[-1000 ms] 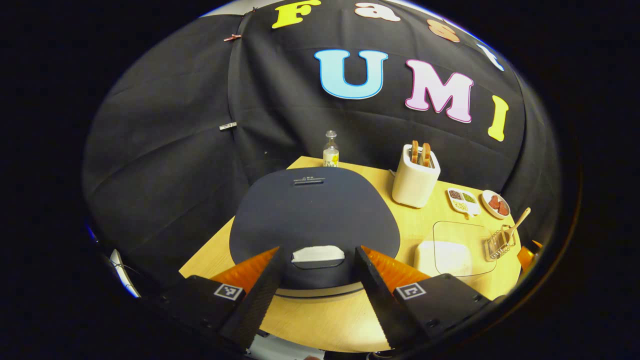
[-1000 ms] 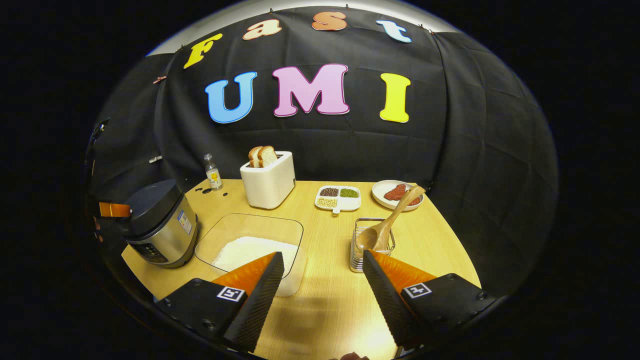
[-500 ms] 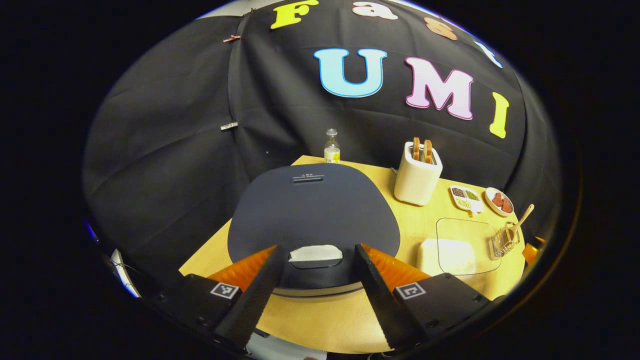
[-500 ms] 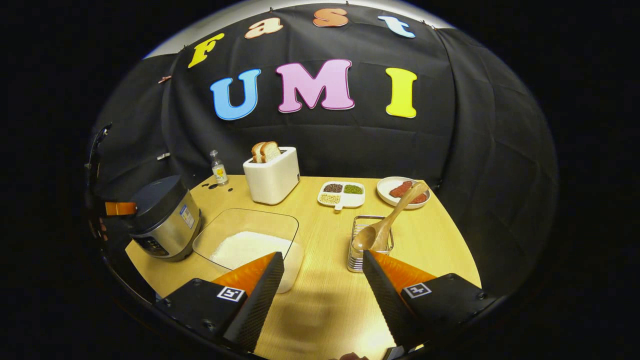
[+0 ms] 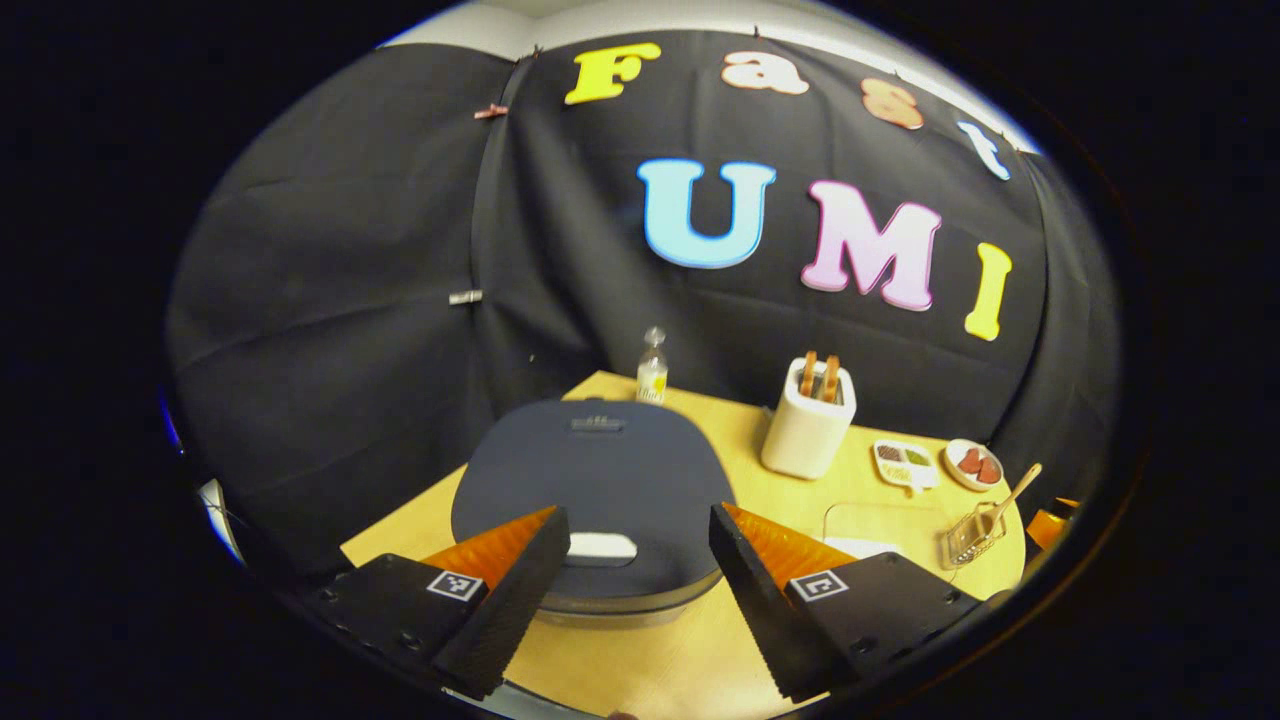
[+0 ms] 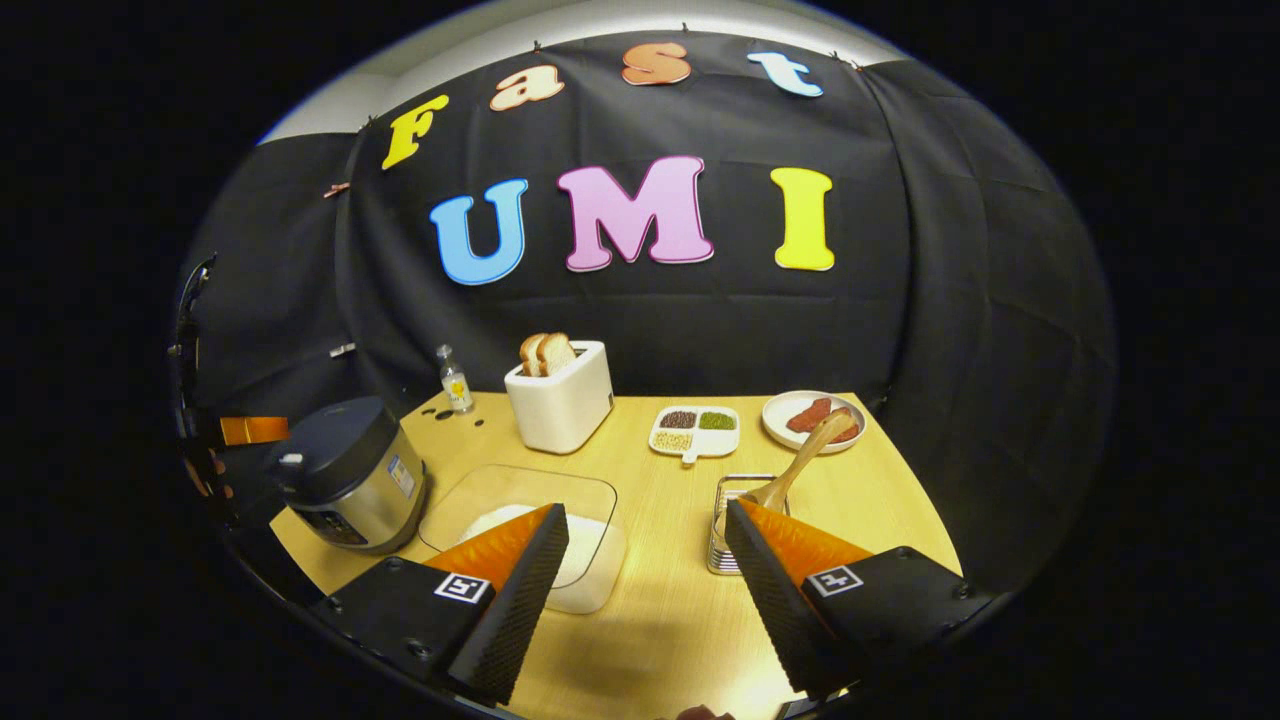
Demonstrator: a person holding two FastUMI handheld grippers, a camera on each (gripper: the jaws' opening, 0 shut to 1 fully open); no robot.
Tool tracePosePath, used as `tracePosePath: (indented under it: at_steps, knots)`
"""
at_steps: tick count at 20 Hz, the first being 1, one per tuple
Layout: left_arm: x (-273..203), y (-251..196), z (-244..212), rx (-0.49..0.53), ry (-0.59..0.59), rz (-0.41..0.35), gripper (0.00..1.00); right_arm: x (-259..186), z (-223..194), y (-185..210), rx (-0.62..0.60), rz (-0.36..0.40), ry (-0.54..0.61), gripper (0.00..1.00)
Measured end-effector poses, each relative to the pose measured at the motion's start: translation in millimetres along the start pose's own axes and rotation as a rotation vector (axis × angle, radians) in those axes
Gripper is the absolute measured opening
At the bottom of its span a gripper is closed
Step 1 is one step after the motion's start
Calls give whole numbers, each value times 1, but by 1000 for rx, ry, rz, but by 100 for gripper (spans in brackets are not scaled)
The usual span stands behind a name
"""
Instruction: Close the left gripper, press the button to open the rice cooker; take a wooden spoon from the chopstick holder with the right hand, scoop a spoonful of rice and pour it into the rice cooker, then put the wooden spoon back into the chopstick holder.
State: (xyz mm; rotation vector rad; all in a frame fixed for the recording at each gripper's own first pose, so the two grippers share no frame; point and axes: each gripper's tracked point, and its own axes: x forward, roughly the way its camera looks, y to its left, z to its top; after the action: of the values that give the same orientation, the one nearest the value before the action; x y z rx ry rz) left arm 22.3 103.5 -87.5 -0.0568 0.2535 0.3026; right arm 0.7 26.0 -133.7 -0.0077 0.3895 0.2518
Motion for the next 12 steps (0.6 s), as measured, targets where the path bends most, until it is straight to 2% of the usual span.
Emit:
tracePosePath:
  at_steps: [8,10,12]
  knots:
    - [-85,-36,74,70,-250,-195,95,-82,87,31,45,-125,-260,98]
    - [-101,-39,72,82,-260,-228,95,-104,92,39,81,-146,-289,98]
    - [-116,-50,58,65,-241,-294,95,-122,89,43,88,-170,-301,98]
